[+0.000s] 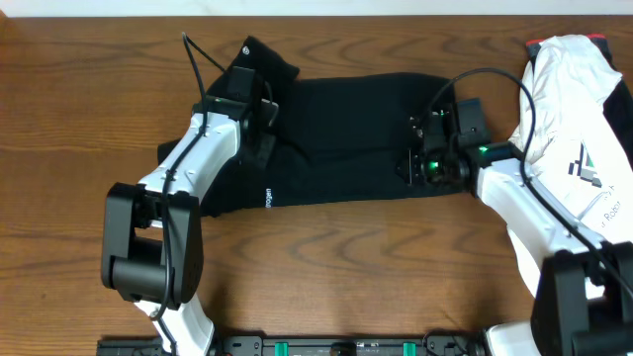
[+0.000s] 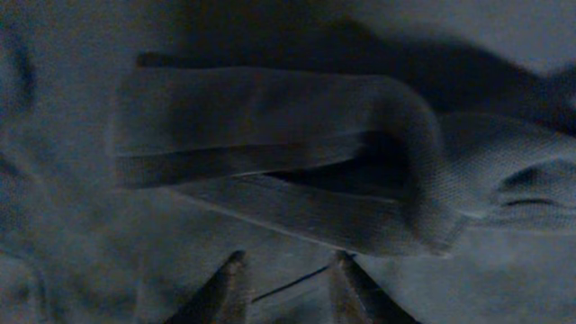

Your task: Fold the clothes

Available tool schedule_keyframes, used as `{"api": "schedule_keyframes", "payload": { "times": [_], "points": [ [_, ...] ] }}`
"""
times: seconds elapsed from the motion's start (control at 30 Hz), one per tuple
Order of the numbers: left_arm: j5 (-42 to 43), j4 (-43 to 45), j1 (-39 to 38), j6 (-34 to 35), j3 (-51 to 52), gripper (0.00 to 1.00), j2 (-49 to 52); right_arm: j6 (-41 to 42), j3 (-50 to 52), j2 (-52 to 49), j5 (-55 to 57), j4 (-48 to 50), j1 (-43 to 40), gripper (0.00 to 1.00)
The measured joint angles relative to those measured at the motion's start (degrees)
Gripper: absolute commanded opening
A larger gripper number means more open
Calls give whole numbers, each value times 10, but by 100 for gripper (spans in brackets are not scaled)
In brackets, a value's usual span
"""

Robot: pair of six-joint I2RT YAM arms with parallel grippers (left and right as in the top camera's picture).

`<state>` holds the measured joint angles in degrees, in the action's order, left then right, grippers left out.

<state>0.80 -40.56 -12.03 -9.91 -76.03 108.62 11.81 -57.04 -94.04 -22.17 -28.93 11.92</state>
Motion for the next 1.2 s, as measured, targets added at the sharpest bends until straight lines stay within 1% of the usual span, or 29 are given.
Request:
{"api": "schedule_keyframes", "payload": {
  "times": [0.03,0.07,0.17,0.27,0.33,0.37,0.43,0.5,0.57,0.7,0.77,0.83,0.87,0.9,0.93,1.0,1.1,1.2],
  "points": [
    [-2,0,4,8,0,7,0,0,0,-11,1,1,0,5],
    [-4,0,8,15,0,6,0,2,0,-24,3,1,0,6],
    [-13,-17,31,38,0,6,0,9,0,-57,17,-5,-2,9],
    [-17,-63,59,66,0,7,0,9,1,-64,20,-14,-13,13],
    [-19,-89,77,81,0,14,0,0,1,-61,13,-17,-31,16],
    [-21,-102,86,89,0,23,-2,-4,1,-58,10,-22,-41,17],
    [-24,-126,103,108,0,34,-4,-9,1,-47,5,-36,-64,18],
    [-25,-145,116,124,0,40,-7,-13,1,-31,2,-56,-87,20],
    [-21,-162,131,142,0,43,-8,-16,1,-17,0,-73,-109,22],
    [19,-171,158,162,1,53,-8,-21,1,-5,-1,-106,-147,24],
    [34,-163,164,165,7,55,-8,-23,1,-5,-1,-115,-157,27],
    [46,-143,166,170,23,55,-9,-25,1,-5,-1,-121,-158,33],
    [52,-131,165,171,33,54,-9,-27,1,-5,-1,-124,-158,35],
    [57,-117,165,172,46,45,-9,-28,1,-5,-2,-127,-158,37],
    [61,-106,165,177,57,33,-9,-30,1,-5,-2,-132,-158,38],
    [68,-86,165,174,78,6,-9,-31,1,-5,2,-141,-158,37],
    [72,-84,165,174,89,6,-9,-20,1,-5,27,-151,-158,36],
    [68,-84,166,174,89,6,-9,-4,1,-5,62,-145,-158,40]
  ]
}}
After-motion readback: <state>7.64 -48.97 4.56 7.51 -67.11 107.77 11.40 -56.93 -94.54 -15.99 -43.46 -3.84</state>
